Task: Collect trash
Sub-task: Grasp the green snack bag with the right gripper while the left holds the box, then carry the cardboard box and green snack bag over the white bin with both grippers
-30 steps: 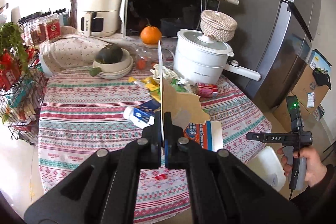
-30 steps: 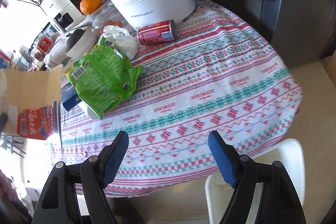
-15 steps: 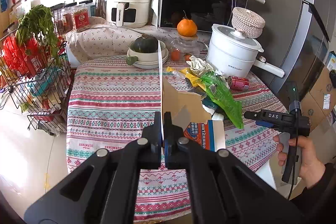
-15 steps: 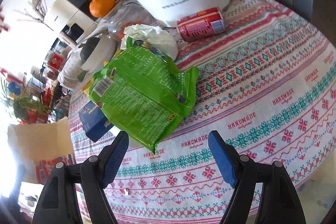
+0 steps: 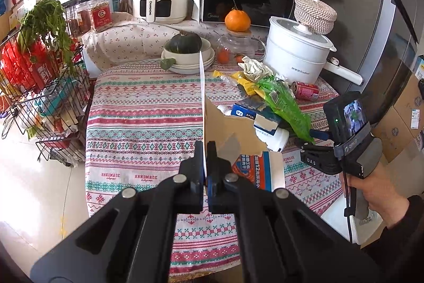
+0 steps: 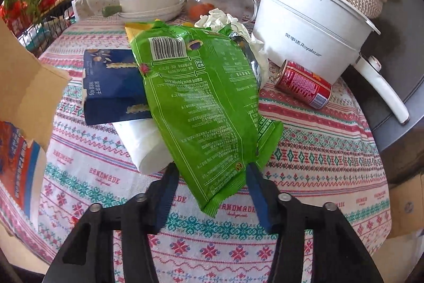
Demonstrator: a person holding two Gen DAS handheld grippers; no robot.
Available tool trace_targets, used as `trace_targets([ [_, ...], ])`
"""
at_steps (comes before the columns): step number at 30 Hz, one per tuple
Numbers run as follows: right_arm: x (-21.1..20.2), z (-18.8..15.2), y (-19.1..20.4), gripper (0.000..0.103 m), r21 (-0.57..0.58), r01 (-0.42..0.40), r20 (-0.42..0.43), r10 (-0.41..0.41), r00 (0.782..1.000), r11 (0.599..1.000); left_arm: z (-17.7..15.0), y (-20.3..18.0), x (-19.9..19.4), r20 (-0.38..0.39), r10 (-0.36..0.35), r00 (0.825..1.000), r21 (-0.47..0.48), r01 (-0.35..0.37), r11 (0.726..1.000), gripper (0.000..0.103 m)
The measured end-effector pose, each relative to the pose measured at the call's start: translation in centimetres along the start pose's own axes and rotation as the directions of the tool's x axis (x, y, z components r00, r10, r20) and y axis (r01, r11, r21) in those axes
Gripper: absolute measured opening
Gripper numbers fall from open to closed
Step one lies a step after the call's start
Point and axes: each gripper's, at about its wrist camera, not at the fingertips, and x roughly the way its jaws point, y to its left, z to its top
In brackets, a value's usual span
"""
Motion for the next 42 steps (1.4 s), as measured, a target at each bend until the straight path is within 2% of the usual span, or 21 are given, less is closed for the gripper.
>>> trace_targets([
  [3,0.0,-0.2,-1.0,0.022,0.013,-0.007,0.020,0.007,1.000,1.000,0.1,-0.1,-0.2,0.007,-0.003,1.000,0.002,0.003,1.000,0.002],
  [5,-0.8,0.0,-2.0,0.017,0.043,-0.035,0.034,0.033,0.999,0.998,0.3,-0.1,-0.6,0.018,-0.007,1.000,0.001,0.007,1.000,0.002],
  [11,-5.8,0.0,-5.5,0.011,0.106,-0.138,0.112,0.126,0.986,0.985,0.6,-0.7,-1.9,0.057,-0.046,0.997,0.003,0.046,0.999,0.002],
  [15,-9.3,-1.4,-8.1,0.010,0.141,-0.201,0.141,0.181,0.973,0.969,0.8,-2.0,-2.9,0.085,-0.095,0.992,0.018,0.094,0.995,0.002],
  [23,-15.4,-6.1,-13.0,0.009,0.179,-0.238,0.182,0.205,0.962,0.955,0.4,-6.9,-2.9,0.059,-0.201,0.978,0.096,0.195,0.976,0.002],
  [27,-17.2,-9.2,-15.9,0.009,0.223,-0.236,0.175,0.199,0.964,0.946,-0.4,-10.7,-2.4,0.015,-0.267,0.964,0.156,0.262,0.952,0.002],
  [32,-19.0,-13.0,-19.3,0.009,0.269,-0.221,0.162,0.182,0.970,0.938,-1.9,-16.2,-1.7,-0.053,-0.337,0.940,0.245,0.340,0.908,0.002],
  [39,-20.1,-18.4,-22.9,0.009,0.309,-0.201,0.120,0.171,0.978,0.930,-4.9,-23.6,-0.9,-0.151,-0.402,0.903,0.340,0.429,0.837,0.002],
  [42,-20.4,-20.4,-23.8,0.009,0.314,-0.197,0.108,0.171,0.979,0.929,-6.2,-26.4,-0.5,-0.177,-0.414,0.893,0.376,0.450,0.810,0.002],
])
